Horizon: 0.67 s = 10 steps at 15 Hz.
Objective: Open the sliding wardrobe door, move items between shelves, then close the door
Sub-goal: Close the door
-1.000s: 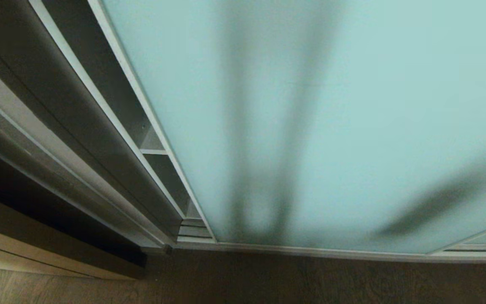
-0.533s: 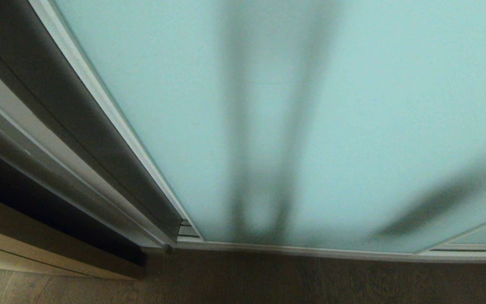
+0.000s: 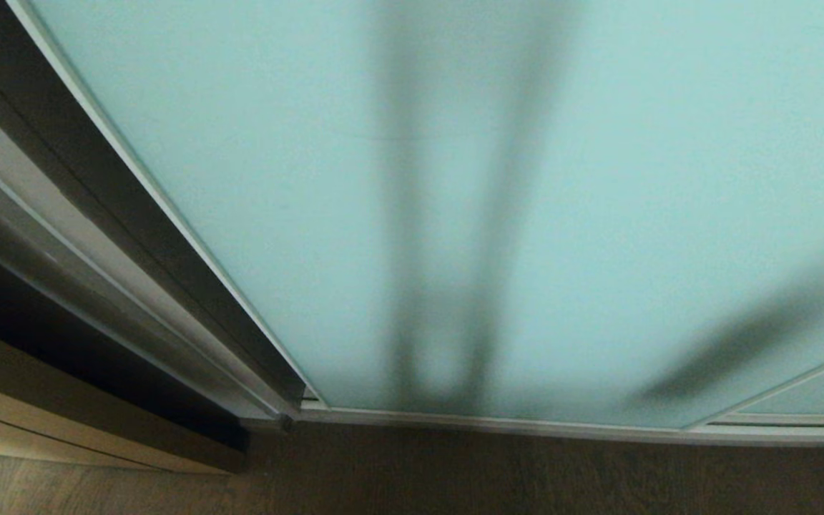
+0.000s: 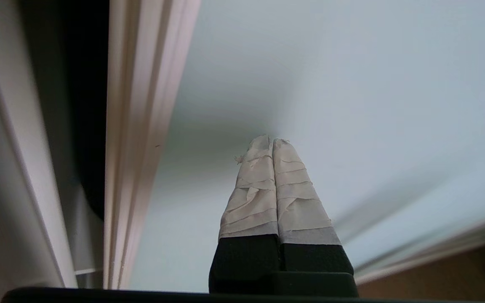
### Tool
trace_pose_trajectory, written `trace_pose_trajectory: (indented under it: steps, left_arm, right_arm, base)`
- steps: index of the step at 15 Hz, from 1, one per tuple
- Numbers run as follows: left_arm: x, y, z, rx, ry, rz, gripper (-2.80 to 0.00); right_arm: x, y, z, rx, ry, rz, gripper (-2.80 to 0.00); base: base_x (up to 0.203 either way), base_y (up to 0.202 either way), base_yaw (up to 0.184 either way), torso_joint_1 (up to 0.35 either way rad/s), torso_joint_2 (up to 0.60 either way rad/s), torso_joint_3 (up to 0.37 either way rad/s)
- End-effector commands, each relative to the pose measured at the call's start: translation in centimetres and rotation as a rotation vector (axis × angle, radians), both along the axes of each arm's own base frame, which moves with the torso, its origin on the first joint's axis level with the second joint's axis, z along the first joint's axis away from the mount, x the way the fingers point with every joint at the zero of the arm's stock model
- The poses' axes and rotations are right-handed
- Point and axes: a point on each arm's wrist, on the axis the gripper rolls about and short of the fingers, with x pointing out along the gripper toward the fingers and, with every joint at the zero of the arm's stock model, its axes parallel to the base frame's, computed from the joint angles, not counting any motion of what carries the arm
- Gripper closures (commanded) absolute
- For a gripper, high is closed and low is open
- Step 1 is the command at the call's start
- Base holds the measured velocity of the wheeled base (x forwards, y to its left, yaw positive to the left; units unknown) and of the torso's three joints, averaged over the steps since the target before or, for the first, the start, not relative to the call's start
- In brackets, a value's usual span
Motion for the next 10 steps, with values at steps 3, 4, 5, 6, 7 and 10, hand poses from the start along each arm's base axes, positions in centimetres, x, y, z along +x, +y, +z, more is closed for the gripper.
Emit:
trace_pose_trajectory:
  steps: [3, 4, 5, 6, 7, 10]
  left_arm:
    - [-1.6, 0.8, 0.4, -0.016, -0.041, 0.006, 0.00]
    - [-1.8, 0.9, 0.4, -0.016, -0.044, 0.007, 0.00]
    - [-1.9, 1.0, 0.5, -0.016, -0.048, 0.006, 0.00]
    - [-2.1, 1.1, 0.5, -0.015, -0.053, 0.005, 0.00]
    - [-2.2, 1.1, 0.6, -0.013, -0.059, -0.002, 0.00]
    - [-3.4, 1.6, 0.5, -0.012, -0.077, -0.014, 0.00]
  right_arm:
    - [0.0, 0.0, 0.0, 0.000, -0.002, 0.000, 0.00]
    - [0.0, 0.0, 0.0, 0.000, -0.001, 0.000, 0.00]
    - [0.0, 0.0, 0.0, 0.001, 0.000, 0.000, 0.00]
    - [0.0, 0.0, 0.0, 0.000, -0.001, 0.000, 0.00]
    - [0.0, 0.0, 0.0, 0.000, -0.001, 0.000, 0.00]
    - [0.0, 0.0, 0.0, 0.001, -0.001, 0.000, 0.00]
  base:
    - [0.000, 0.000, 0.000, 0.000, 0.00, 0.000]
    - [0.000, 0.000, 0.000, 0.000, 0.00, 0.000]
    - [0.000, 0.000, 0.000, 0.000, 0.00, 0.000]
    - [0.000, 0.000, 0.000, 0.000, 0.00, 0.000]
    - [0.000, 0.000, 0.000, 0.000, 0.00, 0.000]
    - [0.000, 0.000, 0.000, 0.000, 0.00, 0.000]
